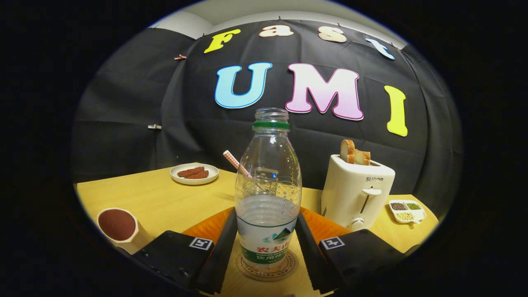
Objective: Take the bottle from table, then pour the juice into the cup, finally place the bottle on the coaster
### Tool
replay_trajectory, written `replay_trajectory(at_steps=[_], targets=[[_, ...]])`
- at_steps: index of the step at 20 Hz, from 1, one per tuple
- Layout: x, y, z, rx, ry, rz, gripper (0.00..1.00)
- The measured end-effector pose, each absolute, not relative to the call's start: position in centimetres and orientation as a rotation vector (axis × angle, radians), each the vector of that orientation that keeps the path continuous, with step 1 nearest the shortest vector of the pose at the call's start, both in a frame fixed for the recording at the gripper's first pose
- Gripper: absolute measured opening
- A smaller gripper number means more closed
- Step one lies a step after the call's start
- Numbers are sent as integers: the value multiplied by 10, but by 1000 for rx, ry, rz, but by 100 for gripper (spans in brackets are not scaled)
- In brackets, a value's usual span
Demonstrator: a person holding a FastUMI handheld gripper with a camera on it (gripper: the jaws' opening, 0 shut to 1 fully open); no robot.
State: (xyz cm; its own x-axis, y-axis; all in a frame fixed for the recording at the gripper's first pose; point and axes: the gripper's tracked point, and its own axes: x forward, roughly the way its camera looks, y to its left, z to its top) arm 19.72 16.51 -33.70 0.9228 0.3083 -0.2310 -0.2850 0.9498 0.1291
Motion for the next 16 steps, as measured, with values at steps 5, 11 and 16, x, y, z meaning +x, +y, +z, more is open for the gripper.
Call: replay_trajectory(at_steps=[5,11,16], targets=[[188,175,-342,104,274,342,83],[179,177,-340,106,279,347,98],[170,168,-333,94,274,333,98]])
